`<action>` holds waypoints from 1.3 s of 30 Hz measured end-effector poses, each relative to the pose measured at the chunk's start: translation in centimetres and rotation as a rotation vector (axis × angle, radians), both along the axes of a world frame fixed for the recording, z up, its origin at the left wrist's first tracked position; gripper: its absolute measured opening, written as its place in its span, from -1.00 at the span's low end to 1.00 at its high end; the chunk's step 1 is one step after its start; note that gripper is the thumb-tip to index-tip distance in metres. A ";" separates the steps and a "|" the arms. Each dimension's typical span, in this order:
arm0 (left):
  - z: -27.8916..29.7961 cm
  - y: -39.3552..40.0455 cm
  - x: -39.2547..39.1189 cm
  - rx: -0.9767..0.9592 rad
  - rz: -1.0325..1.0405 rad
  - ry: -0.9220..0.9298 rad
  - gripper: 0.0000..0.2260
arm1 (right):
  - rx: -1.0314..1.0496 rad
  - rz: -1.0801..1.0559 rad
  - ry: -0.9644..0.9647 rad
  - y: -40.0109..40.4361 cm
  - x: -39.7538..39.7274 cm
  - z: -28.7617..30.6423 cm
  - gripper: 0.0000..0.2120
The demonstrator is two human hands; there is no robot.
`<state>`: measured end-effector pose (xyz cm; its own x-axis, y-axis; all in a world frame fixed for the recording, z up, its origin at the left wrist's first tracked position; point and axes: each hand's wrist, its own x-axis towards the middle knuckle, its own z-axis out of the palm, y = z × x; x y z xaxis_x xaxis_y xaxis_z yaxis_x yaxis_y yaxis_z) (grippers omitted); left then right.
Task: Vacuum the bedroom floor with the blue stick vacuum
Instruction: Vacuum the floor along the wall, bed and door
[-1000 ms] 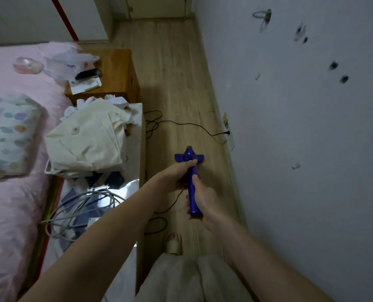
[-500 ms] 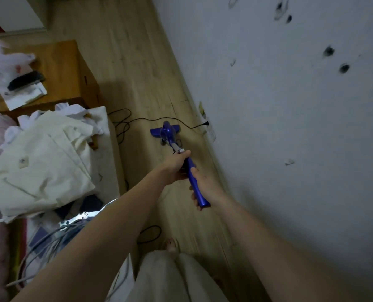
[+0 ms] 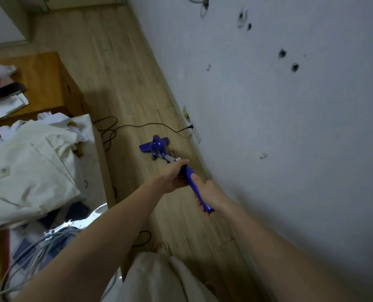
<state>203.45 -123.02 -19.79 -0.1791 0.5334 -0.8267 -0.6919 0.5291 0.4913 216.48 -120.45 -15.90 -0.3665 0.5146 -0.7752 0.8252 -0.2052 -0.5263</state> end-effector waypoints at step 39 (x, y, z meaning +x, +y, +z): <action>2.7 -8.6 10.5 -0.034 -0.195 0.143 -0.64 | -0.027 -0.260 0.161 -11.7 9.7 1.1 -0.63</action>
<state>213.94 -131.66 -17.08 -0.1917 0.5420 -0.8182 -0.4997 0.6636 0.5566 226.22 -132.14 -14.78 -0.3442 0.5875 -0.7324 0.6496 -0.4142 -0.6375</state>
